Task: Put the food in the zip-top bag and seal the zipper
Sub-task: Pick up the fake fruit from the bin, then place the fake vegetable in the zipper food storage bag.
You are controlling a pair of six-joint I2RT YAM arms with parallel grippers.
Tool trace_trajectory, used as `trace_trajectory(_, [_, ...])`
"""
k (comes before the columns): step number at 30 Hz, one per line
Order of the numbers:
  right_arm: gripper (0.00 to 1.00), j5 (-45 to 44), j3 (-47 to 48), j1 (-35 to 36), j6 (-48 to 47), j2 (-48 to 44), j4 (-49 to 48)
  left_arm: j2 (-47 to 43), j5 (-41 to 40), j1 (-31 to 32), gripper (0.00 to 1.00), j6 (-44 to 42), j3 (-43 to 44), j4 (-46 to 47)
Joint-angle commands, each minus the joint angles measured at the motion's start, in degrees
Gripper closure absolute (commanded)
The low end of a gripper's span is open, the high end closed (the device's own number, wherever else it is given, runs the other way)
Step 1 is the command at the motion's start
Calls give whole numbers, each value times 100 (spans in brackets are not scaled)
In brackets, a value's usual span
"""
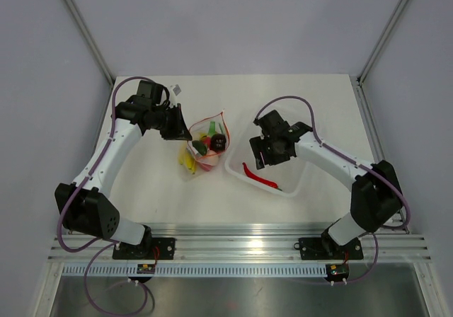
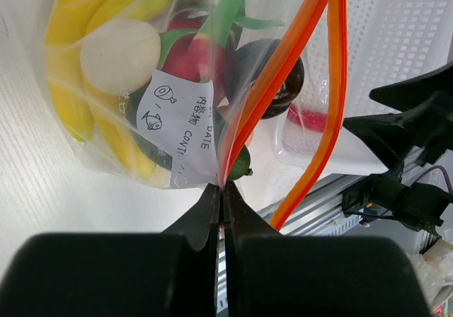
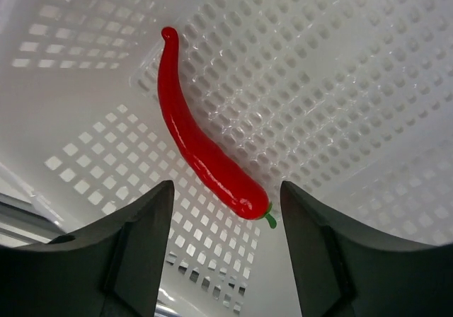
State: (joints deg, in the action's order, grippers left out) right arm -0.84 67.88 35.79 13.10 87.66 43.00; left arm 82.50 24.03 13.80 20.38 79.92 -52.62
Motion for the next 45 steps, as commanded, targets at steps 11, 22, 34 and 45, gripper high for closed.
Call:
trace_trajectory(11, [25, 814, 235, -212, -924, 1666, 173, -348, 102, 17, 100, -25, 173, 94])
trace_trajectory(22, [70, 119, 33, -749, -475, 1202, -249, -375, 66, 17, 100, -52, 129, 68])
trace_trajectory(34, [92, 909, 1201, -740, -81, -266, 367, -322, 58, 26, 100, 1, 129, 129])
trace_trajectory(45, [96, -241, 875, 568, 2714, -707, -2620, -287, 84, 61, 100, 133, 6, 279])
